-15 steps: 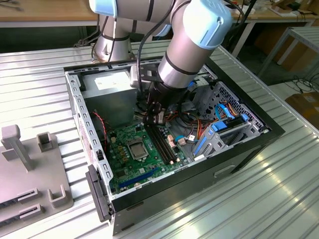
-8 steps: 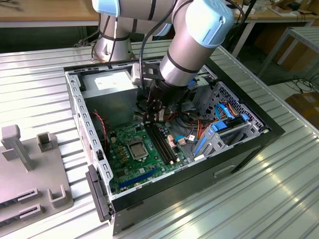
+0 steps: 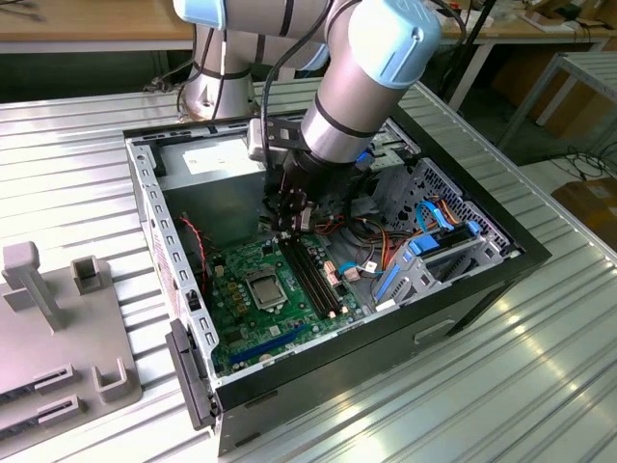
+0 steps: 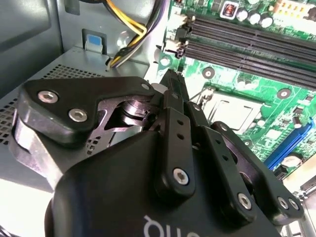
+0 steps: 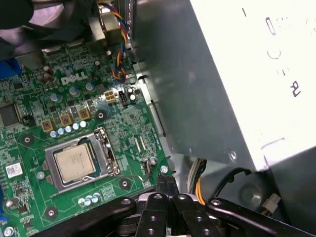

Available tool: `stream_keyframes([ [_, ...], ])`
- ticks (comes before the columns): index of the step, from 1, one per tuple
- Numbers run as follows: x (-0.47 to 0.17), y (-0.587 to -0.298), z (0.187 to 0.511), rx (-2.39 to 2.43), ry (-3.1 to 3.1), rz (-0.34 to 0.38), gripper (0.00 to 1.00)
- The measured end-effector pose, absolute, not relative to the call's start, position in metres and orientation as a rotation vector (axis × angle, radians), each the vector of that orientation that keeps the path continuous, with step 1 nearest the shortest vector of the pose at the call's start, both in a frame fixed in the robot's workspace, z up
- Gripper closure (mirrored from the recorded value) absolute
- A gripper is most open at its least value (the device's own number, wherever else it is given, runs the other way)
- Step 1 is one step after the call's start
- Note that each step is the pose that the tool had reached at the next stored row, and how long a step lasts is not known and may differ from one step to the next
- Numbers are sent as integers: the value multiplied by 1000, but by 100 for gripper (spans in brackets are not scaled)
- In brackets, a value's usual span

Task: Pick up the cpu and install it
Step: 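Install the first cpu locking lever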

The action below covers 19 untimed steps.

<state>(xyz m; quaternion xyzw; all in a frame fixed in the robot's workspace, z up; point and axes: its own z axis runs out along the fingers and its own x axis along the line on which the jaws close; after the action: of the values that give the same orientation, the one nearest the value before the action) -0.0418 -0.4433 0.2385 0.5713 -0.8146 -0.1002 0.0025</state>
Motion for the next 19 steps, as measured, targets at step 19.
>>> stream_keyframes([
  [19,-48,-459,239,1801,-2500,-208,89],
])
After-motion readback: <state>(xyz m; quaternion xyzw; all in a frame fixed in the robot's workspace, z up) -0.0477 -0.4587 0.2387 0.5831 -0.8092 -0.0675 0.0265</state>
